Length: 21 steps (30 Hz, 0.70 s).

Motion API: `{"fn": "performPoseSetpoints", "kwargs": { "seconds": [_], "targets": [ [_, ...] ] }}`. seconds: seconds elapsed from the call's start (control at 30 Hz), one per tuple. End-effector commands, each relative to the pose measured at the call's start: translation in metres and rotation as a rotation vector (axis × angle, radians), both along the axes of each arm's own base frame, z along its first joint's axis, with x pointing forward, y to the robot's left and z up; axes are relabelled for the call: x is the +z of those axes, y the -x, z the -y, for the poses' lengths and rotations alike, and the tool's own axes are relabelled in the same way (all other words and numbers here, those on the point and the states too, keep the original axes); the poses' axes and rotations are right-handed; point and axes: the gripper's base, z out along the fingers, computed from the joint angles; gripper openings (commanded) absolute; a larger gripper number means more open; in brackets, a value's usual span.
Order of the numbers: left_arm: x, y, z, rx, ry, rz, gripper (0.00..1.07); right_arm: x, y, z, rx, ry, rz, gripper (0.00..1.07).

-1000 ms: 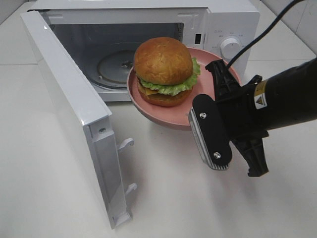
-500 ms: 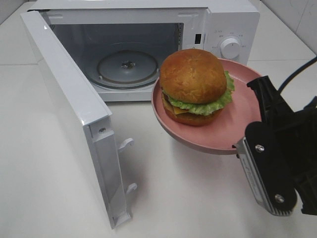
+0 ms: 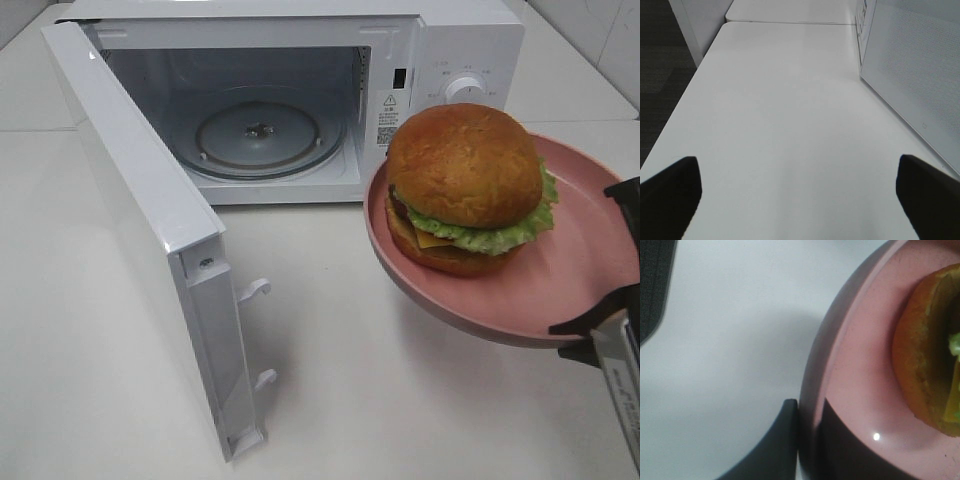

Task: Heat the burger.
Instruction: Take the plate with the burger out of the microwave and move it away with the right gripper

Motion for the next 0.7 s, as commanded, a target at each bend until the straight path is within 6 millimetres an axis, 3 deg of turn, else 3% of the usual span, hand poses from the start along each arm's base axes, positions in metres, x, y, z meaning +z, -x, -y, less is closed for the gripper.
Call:
{"fn": "performPoseSetpoints", "kwargs": {
  "seconds": [0.03,0.3,0.7],
  "targets": [
    [0.000,0.002,0.000,0.003,-0.002,0.014,0.98,0.012,0.007,0.009,-0.048,-0.043,0.059,0.00],
    [0.000,0.002,0.000,0.003,-0.002,0.014,0.98,0.015,0.016,0.023,-0.149,-0.038,0.042,0.00],
    [0.000,0.002,0.000,0.003,-0.002,0.014,0.98,0.014,0.016,0.039,-0.470,-0.096,-0.011,0.00]
  ]
}}
